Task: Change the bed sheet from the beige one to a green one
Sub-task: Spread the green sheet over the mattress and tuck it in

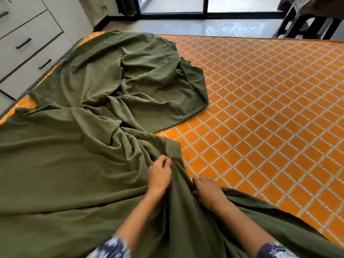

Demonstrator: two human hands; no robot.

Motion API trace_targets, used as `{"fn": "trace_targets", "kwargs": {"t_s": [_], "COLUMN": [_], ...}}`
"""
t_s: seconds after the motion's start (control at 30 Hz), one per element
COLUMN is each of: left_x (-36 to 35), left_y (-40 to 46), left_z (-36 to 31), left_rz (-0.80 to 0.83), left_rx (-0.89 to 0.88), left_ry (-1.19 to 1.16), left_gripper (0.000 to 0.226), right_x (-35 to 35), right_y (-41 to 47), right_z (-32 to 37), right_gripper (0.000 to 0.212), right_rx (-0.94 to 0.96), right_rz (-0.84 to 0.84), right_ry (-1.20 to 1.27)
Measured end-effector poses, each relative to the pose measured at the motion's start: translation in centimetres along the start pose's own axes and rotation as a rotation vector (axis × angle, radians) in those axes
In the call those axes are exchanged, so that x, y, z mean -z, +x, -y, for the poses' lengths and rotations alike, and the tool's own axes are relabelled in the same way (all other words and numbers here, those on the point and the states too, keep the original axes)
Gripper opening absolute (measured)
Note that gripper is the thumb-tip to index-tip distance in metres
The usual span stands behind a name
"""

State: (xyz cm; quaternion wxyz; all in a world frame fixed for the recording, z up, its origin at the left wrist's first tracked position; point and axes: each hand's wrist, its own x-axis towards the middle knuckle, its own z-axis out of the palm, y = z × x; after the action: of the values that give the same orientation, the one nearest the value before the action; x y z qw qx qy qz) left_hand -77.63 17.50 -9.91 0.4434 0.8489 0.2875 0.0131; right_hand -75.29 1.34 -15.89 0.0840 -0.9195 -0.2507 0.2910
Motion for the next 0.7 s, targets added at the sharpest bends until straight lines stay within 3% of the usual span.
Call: {"fn": "trace_targets", "kwargs": {"t_s": [0.03,0.1,0.2,0.27,0.37,0.5,0.6,0.7], "left_x": [1.7,5.4,10.3,12.3,13.4,14.3,14.3,12.9], "left_y": [-1.0,-4.0,-8.6,-10.9,-12.8,-14.9,-16.1,-17.1], "left_z": [0.0,-0.1,1.3,2.5,2.5,0.0,-0.4,1.0], "left_rz": [-0.052,-0.123,-0.256,-0.357,-0.475,-0.590,-0.757,-0.796], "left_rx": [0.034,0.182,0.325,0.374,0.400,0.351,0.348,0.371], "left_ry": [-0.233,-0.745,-1.103,-1.162,-1.160,-1.195,-1.206,-0.957], "left_gripper": [0.017,0.021,0.023,0.024,0.024,0.025,0.035,0.025], "right_x": [0.0,0.3,1.4,3.4,8.5,16.3,20.2,20.4], "right_y": [0.2,0.7,0.9,0.4,-1.6,-7.2,-11.6,-14.9], "right_z": [0.1,0.2,0.2,-0.2,-2.2,-7.9,-12.8,-17.5], "right_gripper": [0.012,0.009,0.023,0.021,0.010,0.021,0.020,0.015], "right_rx": [-0.020,-0.023,0.040,0.081,0.057,-0.017,-0.216,-0.535], "right_rz": [0.026,0.069,0.147,0.074,-0.200,-0.596,-0.940,-1.002], "right_ry": [0.057,0.102,0.145,0.284,0.671,1.164,1.472,1.510]}}
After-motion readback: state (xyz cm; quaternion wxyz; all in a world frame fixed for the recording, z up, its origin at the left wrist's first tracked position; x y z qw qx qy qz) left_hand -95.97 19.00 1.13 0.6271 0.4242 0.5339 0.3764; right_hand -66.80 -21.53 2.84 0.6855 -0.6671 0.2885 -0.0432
